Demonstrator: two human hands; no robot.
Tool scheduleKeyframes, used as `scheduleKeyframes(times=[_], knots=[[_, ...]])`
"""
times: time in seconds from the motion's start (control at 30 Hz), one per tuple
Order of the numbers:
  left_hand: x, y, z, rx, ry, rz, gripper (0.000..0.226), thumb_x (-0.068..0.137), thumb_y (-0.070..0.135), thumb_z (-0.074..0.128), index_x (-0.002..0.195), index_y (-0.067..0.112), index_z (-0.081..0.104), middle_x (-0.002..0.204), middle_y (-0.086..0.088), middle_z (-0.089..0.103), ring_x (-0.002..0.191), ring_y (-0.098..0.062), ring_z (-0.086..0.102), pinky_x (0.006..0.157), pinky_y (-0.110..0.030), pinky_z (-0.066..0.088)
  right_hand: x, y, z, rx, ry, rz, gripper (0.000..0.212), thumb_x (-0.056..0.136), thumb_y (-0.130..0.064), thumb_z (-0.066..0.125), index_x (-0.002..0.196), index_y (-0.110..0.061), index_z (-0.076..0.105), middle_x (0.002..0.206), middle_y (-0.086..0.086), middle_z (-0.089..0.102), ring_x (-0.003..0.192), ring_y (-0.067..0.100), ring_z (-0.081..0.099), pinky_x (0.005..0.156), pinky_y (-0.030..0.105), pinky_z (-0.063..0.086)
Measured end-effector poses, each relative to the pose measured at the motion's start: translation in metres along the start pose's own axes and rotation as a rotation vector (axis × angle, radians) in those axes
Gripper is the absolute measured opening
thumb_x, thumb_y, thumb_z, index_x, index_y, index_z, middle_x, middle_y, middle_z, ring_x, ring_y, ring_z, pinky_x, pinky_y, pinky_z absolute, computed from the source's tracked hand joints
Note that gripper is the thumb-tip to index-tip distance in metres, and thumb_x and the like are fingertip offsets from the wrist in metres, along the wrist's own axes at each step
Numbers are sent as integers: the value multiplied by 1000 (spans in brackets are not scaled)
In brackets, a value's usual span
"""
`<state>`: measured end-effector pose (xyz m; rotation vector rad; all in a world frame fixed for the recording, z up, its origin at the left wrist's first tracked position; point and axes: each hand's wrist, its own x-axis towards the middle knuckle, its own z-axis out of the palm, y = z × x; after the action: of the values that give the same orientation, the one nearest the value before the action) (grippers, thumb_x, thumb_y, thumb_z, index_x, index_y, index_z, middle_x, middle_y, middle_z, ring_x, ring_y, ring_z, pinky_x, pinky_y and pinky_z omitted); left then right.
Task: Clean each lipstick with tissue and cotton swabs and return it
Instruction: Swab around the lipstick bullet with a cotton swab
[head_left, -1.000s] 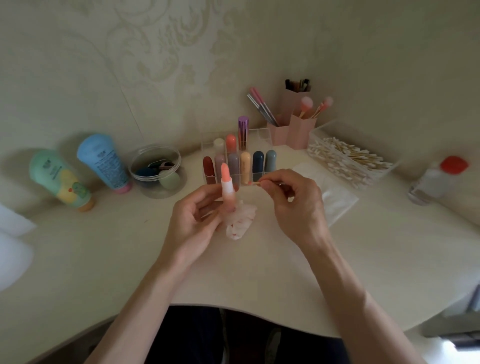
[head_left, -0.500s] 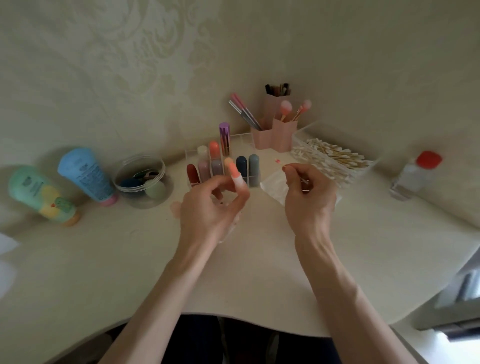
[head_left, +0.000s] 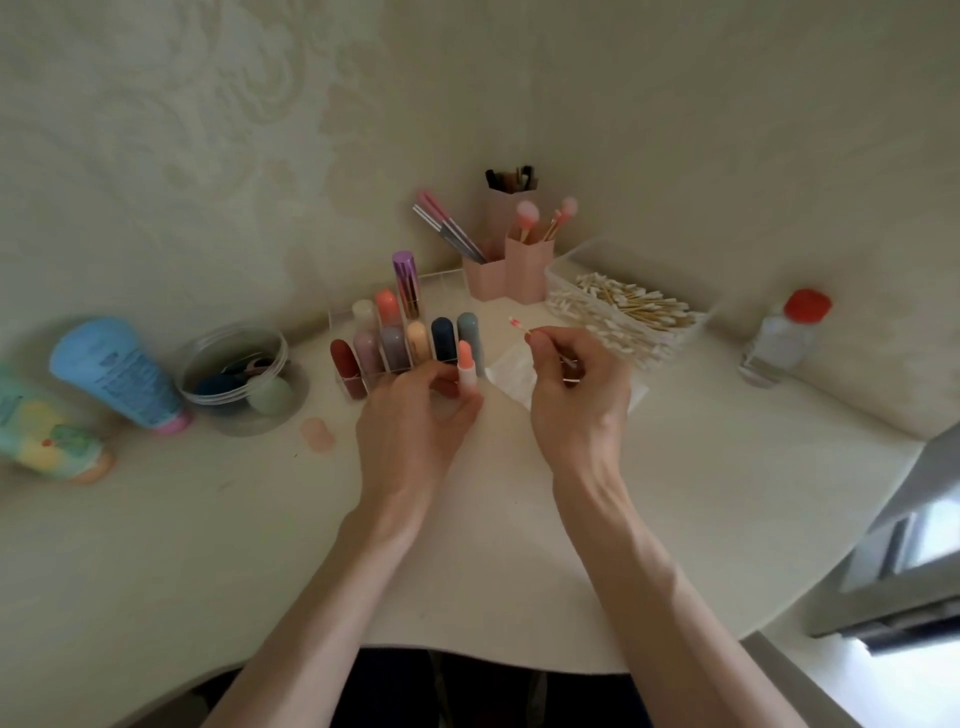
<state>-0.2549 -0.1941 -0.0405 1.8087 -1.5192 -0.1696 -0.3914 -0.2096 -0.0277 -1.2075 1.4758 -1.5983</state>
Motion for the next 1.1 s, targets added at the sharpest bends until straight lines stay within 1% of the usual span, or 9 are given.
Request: scheduleKeyframes(times=[0.2, 0.37, 0.57, 0.63, 0.7, 0.77, 0.83, 0.97, 1.1], knots=[[-2, 6, 0, 54, 21, -31, 34, 103, 53, 51, 88, 33, 74, 81, 16, 70, 83, -16, 66, 63, -29, 39, 0, 1, 0, -1, -3, -8, 11, 101, -16, 68, 99, -19, 79, 84, -16, 72, 77, -5, 62, 69, 8, 44], [-5, 6, -7, 0, 48, -18, 25, 98, 52, 60, 94, 33, 76, 88, 15, 73, 87, -14, 68, 72, -31, 51, 0, 1, 1, 11, 0, -15, 11, 102, -16, 68, 98, -19, 78, 82, -16, 72, 75, -5, 62, 69, 8, 43], [-20, -8, -43, -28, 201, 167, 15, 96, 35, 71, 102, 22, 76, 95, 10, 75, 86, -14, 68, 74, -32, 52, -3, -5, 1, 90, -13, -58, 12, 104, -18, 65, 100, -20, 76, 82, -15, 71, 74, -1, 59, 70, 13, 43], [-30, -24, -62, 36, 289, 188, 11, 95, 20, 71, 105, 19, 75, 97, 6, 74, 87, -18, 66, 75, -32, 51, -7, -9, 2, 115, -52, -135, 13, 105, -18, 62, 101, -19, 74, 80, -16, 67, 69, -1, 53, 67, 14, 40], [-36, -43, -77, 129, 330, 200, 17, 93, 12, 72, 109, 16, 75, 105, 2, 73, 96, -21, 66, 85, -30, 49, -13, -14, 4, 125, -126, -240, 14, 105, -16, 62, 99, -23, 72, 78, -18, 65, 64, 1, 47, 62, 14, 36], [-36, -62, -87, 208, 299, 185, 24, 94, 14, 73, 118, 14, 74, 119, -1, 73, 109, -23, 66, 94, -31, 49, -18, -16, 8, 114, -217, -315, 14, 104, -13, 64, 101, -23, 73, 80, -19, 67, 63, 3, 48, 60, 13, 35], [-34, -76, -91, 258, 214, 153, 31, 95, 22, 74, 124, 14, 72, 127, -2, 71, 115, -23, 65, 95, -35, 50, -22, -12, 12, 67, -328, -362, 15, 105, -8, 61, 107, -15, 75, 80, -17, 66, 64, 6, 50, 62, 13, 36], [-30, -86, -93, 267, 87, 129, 23, 95, 30, 73, 115, 18, 76, 114, 1, 74, 102, -24, 67, 83, -35, 51, -29, -3, 19, -70, -518, -430, 24, 107, -4, 54, 116, -14, 75, 84, -21, 62, 77, 3, 60, 72, 11, 40], [-26, -90, -94, 172, 73, 77, 21, 90, 39, 73, 103, 23, 77, 96, 11, 73, 78, -11, 66, 73, -29, 53, -33, 8, 24, -224, -585, -486, 22, 106, -13, 56, 115, -22, 73, 86, -14, 68, 80, 11, 67, 72, 30, 53]])
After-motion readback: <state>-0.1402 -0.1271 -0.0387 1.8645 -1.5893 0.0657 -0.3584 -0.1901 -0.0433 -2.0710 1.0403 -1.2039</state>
